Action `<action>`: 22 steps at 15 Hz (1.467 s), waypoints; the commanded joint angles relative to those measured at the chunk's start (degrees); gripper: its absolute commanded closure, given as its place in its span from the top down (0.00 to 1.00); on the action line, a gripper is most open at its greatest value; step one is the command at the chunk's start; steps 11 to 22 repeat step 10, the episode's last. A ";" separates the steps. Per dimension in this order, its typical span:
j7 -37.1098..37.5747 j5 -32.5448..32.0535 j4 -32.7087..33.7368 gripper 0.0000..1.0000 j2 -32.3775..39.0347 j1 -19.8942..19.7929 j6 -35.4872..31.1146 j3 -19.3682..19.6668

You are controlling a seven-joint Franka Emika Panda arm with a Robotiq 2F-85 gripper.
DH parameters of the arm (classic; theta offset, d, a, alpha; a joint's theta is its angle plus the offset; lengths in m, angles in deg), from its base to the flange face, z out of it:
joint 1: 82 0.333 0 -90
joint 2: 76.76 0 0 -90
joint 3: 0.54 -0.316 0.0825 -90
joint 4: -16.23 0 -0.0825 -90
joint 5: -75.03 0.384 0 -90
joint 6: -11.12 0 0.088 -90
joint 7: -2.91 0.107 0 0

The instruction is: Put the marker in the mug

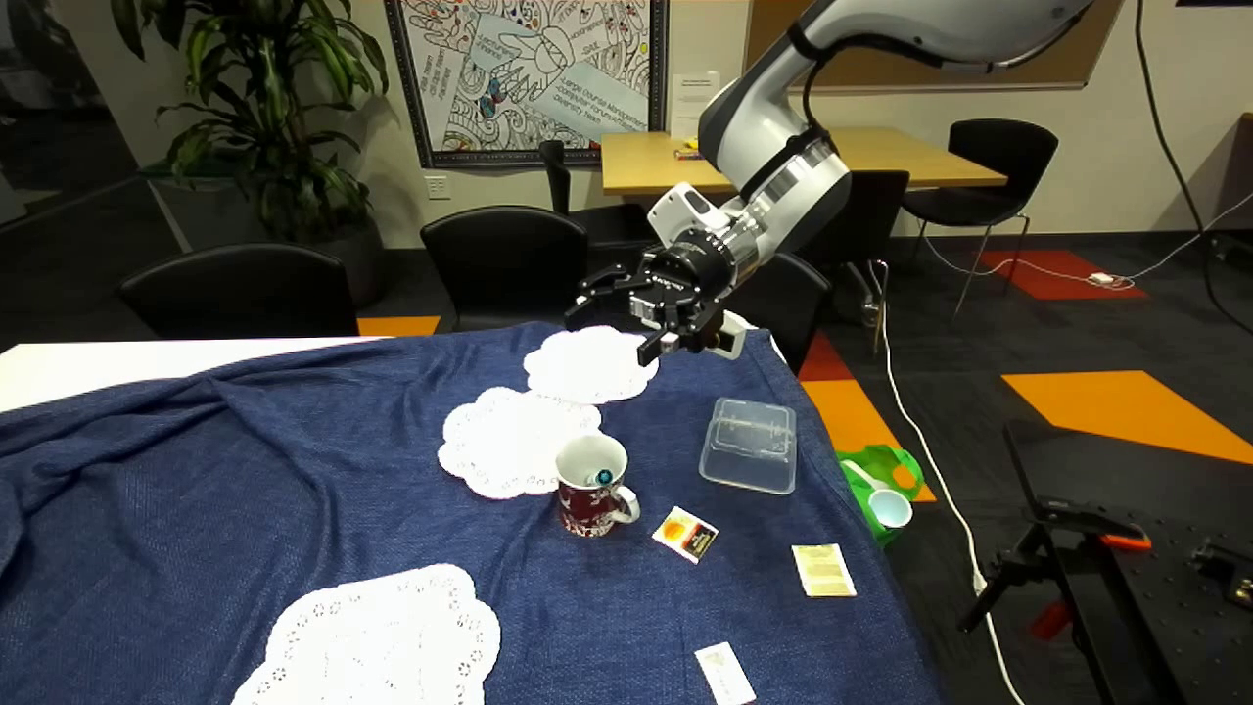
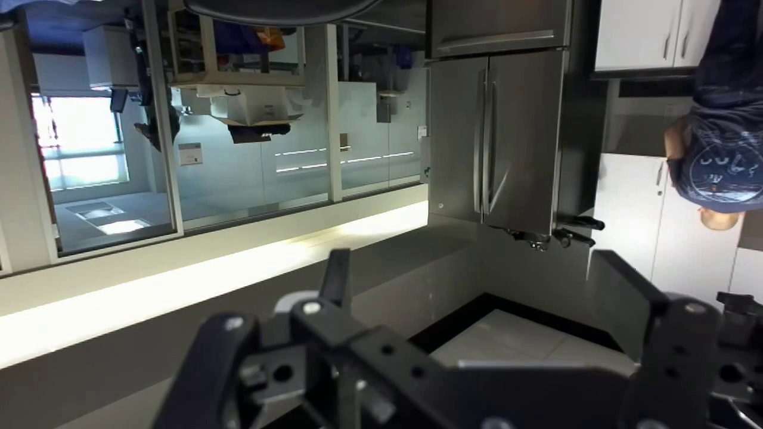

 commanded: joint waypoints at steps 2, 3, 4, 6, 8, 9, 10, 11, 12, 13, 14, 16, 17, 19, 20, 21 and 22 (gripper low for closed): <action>-2.70 -0.24 -9.28 1.00 -9.63 1.98 1.32 1.43; -2.90 -0.31 -10.30 1.00 -10.83 2.32 1.29 1.47; -2.89 -0.42 -11.01 1.00 -11.60 2.52 1.44 1.50; -1.01 0.40 -7.78 1.00 -8.59 2.62 0.87 1.46; -1.02 0.37 -8.81 1.00 -9.59 2.83 0.87 1.48; -1.04 0.37 -9.01 1.00 -9.69 2.84 0.87 1.49; -1.08 0.37 -9.14 1.00 -9.70 2.84 0.87 1.53; -1.08 0.37 -9.14 1.00 -9.70 2.84 0.87 1.53; -1.08 0.37 -9.14 1.00 -9.70 2.84 0.87 1.53; -1.08 0.37 -9.14 1.00 -9.70 2.84 0.87 1.53; -1.08 0.37 -9.14 1.00 -9.70 2.84 0.87 1.53; -1.08 0.37 -9.14 1.00 -9.70 2.84 0.87 1.53; -1.08 0.37 -9.14 1.00 -9.70 2.84 0.87 1.53; -1.08 0.37 -9.14 1.00 -9.70 2.84 0.87 1.53; -1.08 0.37 -9.14 1.00 -9.70 2.84 0.87 1.53; -1.08 0.37 -9.14 1.00 -9.70 2.84 0.87 1.53; -1.08 0.37 -9.14 1.00 -9.70 2.84 0.87 1.53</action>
